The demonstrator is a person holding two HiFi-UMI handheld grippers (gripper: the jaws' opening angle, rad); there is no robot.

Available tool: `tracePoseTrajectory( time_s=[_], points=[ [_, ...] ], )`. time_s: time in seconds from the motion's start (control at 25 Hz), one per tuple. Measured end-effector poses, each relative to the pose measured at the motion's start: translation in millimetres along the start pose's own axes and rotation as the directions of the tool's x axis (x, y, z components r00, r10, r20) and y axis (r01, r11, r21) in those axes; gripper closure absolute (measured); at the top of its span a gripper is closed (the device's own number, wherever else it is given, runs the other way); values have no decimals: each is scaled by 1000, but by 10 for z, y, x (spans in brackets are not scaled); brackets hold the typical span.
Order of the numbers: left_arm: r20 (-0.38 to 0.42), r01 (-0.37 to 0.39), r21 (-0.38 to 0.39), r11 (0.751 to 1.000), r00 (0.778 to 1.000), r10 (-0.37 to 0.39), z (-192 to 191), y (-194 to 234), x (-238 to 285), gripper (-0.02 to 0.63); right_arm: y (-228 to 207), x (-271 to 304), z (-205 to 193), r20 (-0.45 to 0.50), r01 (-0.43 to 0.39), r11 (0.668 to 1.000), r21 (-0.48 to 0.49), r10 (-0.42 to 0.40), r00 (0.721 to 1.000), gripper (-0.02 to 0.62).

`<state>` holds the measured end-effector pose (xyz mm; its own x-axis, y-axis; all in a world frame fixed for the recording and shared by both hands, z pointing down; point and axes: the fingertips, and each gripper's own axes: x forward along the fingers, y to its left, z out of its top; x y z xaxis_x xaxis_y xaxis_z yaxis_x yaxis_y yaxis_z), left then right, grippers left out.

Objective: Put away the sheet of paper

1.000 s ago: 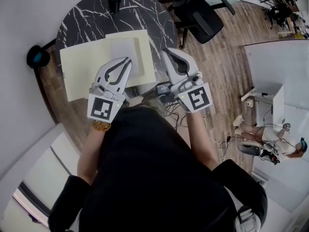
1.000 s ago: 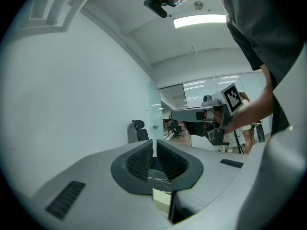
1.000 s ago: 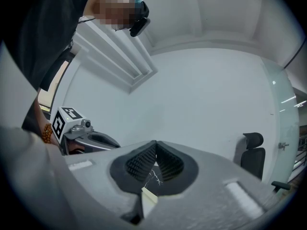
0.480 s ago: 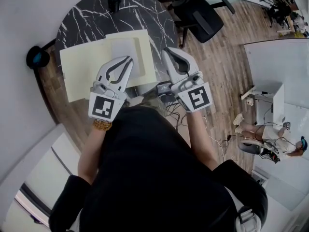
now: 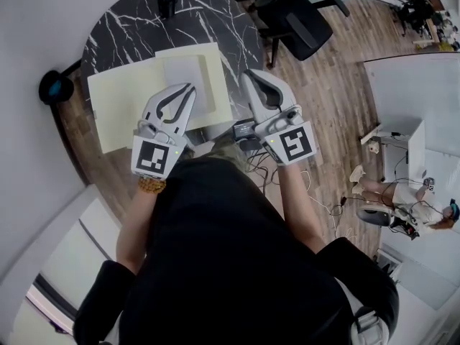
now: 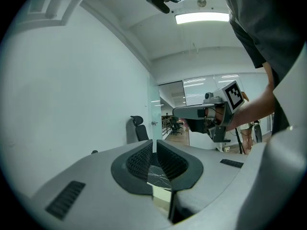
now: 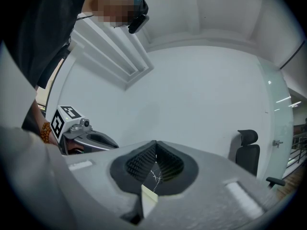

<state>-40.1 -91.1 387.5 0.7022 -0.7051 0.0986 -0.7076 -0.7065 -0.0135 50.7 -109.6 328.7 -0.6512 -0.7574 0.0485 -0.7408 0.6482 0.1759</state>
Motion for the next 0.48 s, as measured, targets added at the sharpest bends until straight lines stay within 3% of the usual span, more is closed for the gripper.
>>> tracePoseTrajectory(
  time_s=[0.48],
  points=[
    [-24, 59, 38, 998, 998, -58, -82, -25, 137, 571, -120, -88, -37, 11, 28, 1000, 7, -28, 1000, 598]
  ],
)
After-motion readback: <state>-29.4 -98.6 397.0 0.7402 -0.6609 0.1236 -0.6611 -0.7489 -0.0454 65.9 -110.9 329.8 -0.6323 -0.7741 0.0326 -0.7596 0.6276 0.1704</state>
